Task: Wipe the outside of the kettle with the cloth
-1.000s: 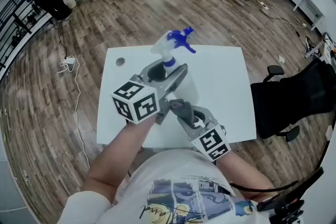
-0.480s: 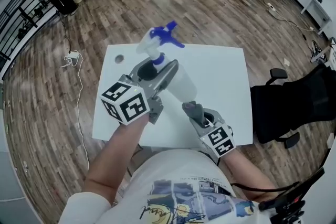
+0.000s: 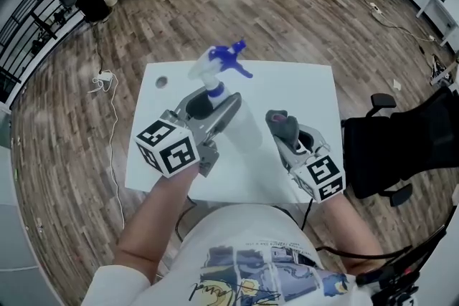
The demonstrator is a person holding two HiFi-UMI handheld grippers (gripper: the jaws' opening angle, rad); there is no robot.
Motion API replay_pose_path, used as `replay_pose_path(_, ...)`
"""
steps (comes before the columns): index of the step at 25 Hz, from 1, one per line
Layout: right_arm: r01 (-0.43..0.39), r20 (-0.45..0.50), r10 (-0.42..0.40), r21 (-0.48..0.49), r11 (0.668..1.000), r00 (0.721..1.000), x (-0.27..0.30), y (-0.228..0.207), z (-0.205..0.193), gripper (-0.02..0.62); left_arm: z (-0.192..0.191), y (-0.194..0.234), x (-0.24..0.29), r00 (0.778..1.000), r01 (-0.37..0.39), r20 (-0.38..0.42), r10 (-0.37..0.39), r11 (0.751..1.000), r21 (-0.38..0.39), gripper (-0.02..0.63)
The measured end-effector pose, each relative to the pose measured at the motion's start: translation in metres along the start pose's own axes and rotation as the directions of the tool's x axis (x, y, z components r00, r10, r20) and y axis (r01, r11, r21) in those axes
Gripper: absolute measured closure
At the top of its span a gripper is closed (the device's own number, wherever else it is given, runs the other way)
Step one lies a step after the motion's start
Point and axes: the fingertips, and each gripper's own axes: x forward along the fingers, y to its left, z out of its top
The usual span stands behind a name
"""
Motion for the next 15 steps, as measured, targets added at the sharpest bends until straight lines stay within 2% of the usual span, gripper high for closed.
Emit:
replay_pose_path(5, -0.047, 0.144, 0.055, -0.054, 0.997, 0.988, -0.015, 0.0, 0.062, 0.463, -0.014, -0.019, 0.01, 0.999, 0.025, -0.029, -0.025, 1.0, 0.014, 0.388)
replay_pose_path(8, -0.083, 0.174, 0.098, -0.088, 0.993, 0.98, -0.017, 0.01, 0.083, 0.463, -0.019, -0.027, 0.012, 0.998, 0.047, -0.036, -0.046, 0.999, 0.016, 0.388)
replay_pose_path(11, -0.109, 0.162, 0.12, -0.076, 0.991, 0.98, -0.012, 0.013, 0.077, 0.463, -0.019, -0.034, 0.013, 0.997, 0.063, -0.047, -0.062, 0.998, 0.019, 0.388)
replay_pose_path(15, -0.129, 0.116, 0.132, -0.033, 0.991, 0.984, -0.008, 0.01, 0.046, 0.463, -0.015, -0.035, 0.011, 0.997, 0.076, -0.028, -0.076, 0.997, 0.004, 0.388)
